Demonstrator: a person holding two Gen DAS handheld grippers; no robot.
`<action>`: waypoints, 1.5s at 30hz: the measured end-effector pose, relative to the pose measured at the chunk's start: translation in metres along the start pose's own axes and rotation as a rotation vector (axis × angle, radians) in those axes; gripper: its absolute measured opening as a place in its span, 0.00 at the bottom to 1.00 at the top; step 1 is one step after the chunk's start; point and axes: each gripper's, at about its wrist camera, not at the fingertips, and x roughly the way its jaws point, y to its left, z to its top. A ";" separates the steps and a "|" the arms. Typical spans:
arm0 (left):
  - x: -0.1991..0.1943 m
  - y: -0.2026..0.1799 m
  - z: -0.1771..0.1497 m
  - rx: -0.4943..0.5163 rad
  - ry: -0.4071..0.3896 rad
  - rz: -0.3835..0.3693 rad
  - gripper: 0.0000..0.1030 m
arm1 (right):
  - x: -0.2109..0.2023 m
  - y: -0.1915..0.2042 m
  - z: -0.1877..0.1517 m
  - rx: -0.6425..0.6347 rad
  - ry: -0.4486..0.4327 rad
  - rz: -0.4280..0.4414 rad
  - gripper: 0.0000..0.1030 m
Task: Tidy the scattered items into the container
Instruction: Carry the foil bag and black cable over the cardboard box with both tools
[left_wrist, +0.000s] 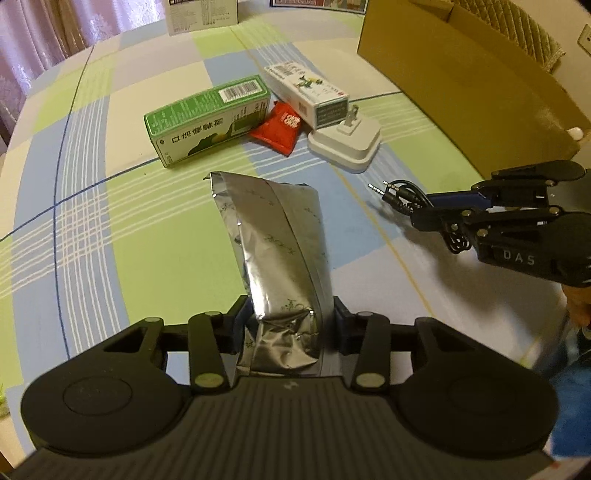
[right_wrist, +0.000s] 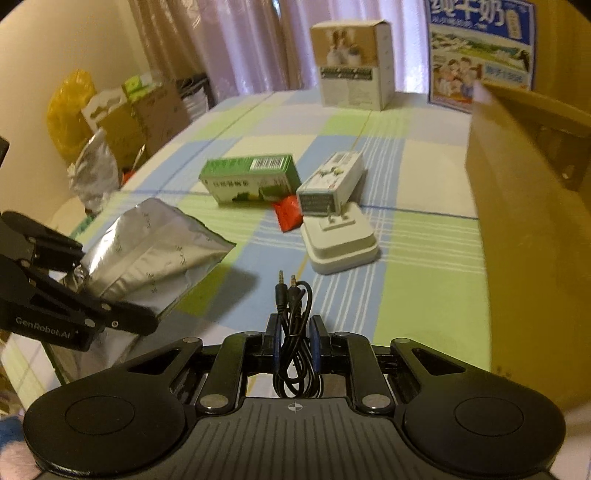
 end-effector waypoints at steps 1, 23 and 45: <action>-0.005 -0.002 0.000 -0.002 -0.007 -0.001 0.38 | -0.007 0.000 0.001 0.006 -0.010 -0.002 0.12; -0.088 -0.102 0.029 0.051 -0.161 -0.038 0.38 | -0.138 -0.017 0.013 0.035 -0.160 -0.113 0.12; -0.077 -0.230 0.115 0.116 -0.240 -0.140 0.38 | -0.216 -0.135 0.021 0.123 -0.228 -0.301 0.12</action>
